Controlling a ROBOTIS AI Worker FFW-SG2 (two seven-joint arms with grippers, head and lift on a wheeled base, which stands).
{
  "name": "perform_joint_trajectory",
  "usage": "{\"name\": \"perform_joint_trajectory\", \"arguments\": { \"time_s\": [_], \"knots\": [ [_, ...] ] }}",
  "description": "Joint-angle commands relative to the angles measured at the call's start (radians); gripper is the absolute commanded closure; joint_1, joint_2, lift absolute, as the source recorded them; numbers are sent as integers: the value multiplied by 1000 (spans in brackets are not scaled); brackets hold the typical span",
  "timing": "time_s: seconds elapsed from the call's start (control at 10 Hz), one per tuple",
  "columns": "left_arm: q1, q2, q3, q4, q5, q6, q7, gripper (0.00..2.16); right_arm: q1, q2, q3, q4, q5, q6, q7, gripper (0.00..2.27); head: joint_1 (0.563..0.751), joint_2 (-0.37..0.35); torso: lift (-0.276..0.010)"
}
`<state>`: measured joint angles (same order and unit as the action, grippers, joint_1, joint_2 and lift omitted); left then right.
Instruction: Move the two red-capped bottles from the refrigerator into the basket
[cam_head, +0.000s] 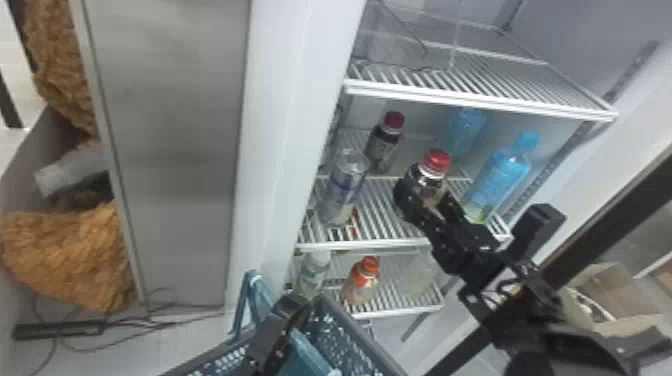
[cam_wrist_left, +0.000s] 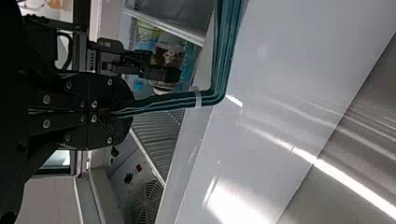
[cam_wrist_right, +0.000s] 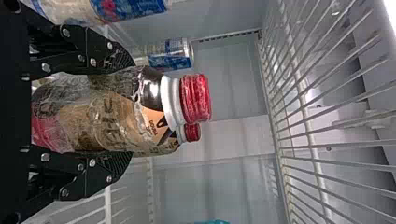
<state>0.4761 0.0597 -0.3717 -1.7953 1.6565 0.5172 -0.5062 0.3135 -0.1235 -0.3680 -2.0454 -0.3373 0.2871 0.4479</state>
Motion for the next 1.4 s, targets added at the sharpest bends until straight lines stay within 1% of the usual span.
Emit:
{"name": "perform_joint_trajectory", "arguments": {
  "time_s": [0.0, 0.2, 0.4, 0.6, 0.8, 1.0, 1.1, 1.3],
  "knots": [
    [0, -1, -1, 0, 1, 1, 0, 1204, 64, 7, -29, -76, -8, 42, 0, 1276, 695, -350, 0],
    [0, -1, -1, 0, -1, 1, 0, 1204, 153, 7, -39, -194, -36, 106, 3, 1276, 695, -350, 0],
    [0, -1, -1, 0, 1, -2, 0, 1204, 241, 13, -39, -285, -85, 174, 21, 1276, 695, -350, 0],
    [0, -1, -1, 0, 1, -2, 0, 1204, 280, 28, -45, -310, -99, 238, 57, 1276, 695, -350, 0],
    [0, -1, -1, 0, 1, 1, 0, 1204, 303, 42, -49, -324, -115, 317, 100, 1276, 695, -350, 0],
    [0, -1, -3, 0, 1, 1, 1, 1204, 300, 44, -23, -322, -151, 375, 123, 1276, 695, -350, 0],
    [0, -1, -3, 0, 1, 3, 1, 1204, 295, 39, -5, -322, -185, 420, 135, 1276, 695, -350, 0],
    [0, -1, -5, 0, 1, 3, 5, 1204, 288, 15, 37, -322, -227, 483, 160, 1276, 695, -350, 0]
  ]
}}
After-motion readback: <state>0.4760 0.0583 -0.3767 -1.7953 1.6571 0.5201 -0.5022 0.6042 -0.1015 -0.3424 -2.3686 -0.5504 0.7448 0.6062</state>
